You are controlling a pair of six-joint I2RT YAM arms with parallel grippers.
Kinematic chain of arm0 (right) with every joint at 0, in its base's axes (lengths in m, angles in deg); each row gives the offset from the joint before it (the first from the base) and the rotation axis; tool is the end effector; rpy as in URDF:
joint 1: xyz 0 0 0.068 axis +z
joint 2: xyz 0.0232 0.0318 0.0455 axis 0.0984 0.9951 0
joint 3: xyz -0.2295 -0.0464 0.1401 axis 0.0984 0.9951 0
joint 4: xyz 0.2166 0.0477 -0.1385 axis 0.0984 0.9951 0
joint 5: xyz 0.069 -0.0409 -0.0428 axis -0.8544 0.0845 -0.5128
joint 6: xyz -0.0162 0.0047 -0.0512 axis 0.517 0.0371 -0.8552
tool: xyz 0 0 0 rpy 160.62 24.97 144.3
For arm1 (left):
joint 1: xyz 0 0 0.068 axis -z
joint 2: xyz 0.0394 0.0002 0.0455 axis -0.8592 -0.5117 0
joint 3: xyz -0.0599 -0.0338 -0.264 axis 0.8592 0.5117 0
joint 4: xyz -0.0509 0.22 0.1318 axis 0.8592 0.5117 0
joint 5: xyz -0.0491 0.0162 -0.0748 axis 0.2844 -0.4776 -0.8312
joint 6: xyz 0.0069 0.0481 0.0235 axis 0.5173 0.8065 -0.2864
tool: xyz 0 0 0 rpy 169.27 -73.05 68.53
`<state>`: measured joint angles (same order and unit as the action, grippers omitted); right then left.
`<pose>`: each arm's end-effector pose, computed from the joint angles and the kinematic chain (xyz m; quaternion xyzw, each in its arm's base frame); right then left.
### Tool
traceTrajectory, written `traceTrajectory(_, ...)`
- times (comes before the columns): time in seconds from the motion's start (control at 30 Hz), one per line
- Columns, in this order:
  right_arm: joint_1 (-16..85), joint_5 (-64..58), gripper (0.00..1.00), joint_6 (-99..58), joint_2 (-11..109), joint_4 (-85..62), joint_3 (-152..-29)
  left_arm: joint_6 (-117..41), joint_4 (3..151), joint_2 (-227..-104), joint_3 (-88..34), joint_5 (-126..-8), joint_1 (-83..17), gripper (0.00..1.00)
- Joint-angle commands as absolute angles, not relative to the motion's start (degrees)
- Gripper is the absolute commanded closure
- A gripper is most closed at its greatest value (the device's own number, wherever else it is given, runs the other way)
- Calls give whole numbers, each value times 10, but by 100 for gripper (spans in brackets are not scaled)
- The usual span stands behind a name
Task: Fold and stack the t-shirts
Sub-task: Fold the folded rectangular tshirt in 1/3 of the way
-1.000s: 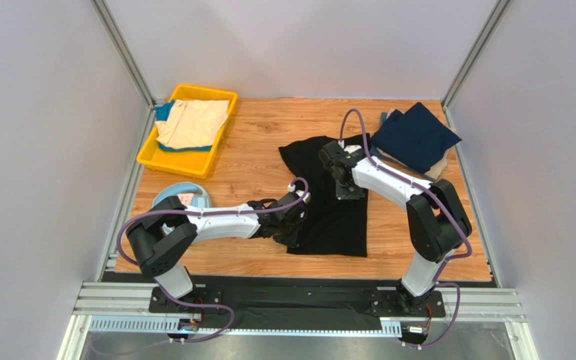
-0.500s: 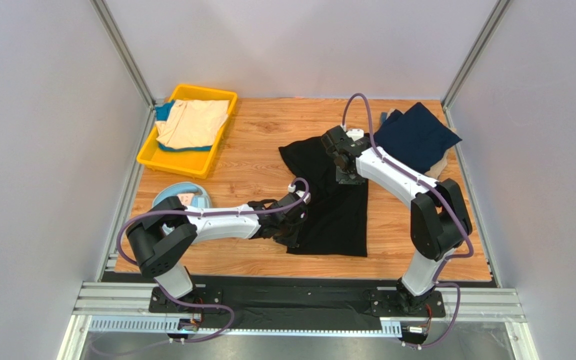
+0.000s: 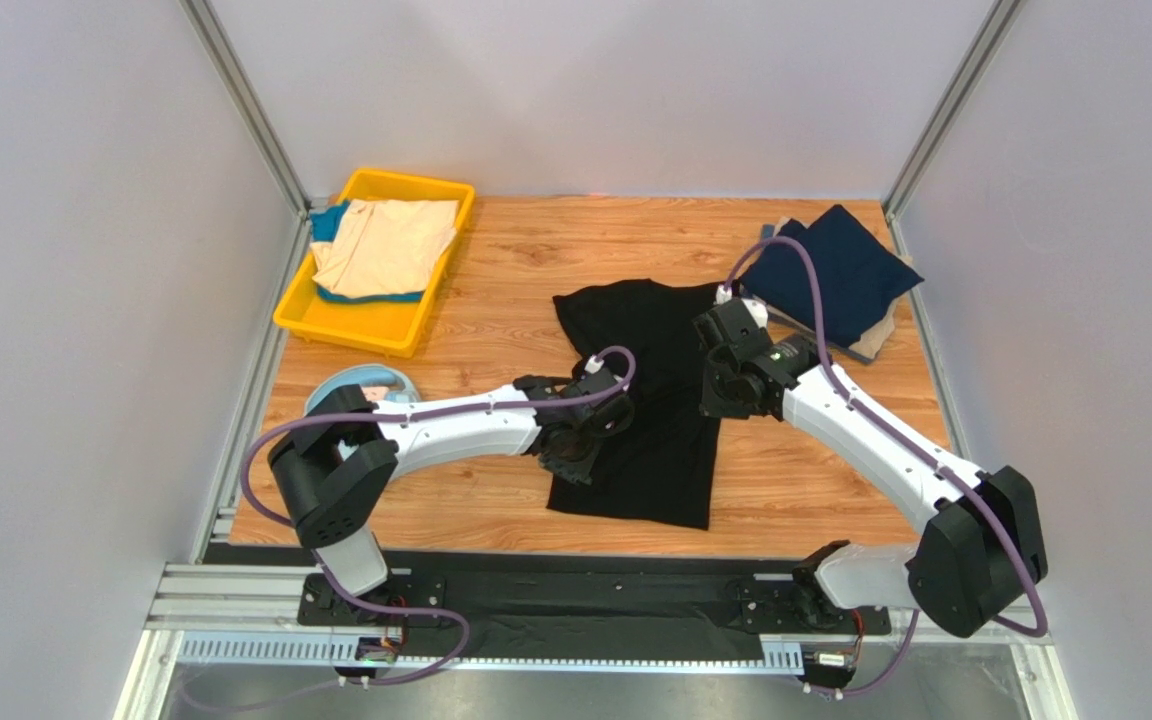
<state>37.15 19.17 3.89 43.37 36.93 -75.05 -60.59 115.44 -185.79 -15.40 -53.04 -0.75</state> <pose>0.2198 0.1245 0.2640 0.0230 0.9678 0.0115 0.2502 0.1685 -0.2673 0.1778 0.2010 0.9658 -0.0770 0.1448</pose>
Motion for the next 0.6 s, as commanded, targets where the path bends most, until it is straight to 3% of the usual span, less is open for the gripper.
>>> traceTrajectory(0.0,391,138,82,66,415,330,-694,-564,1202,-1885,-241,-513,-6,95)
traceTrajectory(0.3,435,137,93,86,505,253,-641,-529,1196,-1949,-312,-484,-10,95)
traceTrajectory(0.57,449,144,100,98,615,203,-630,-514,1126,-1995,-330,-506,-89,100)
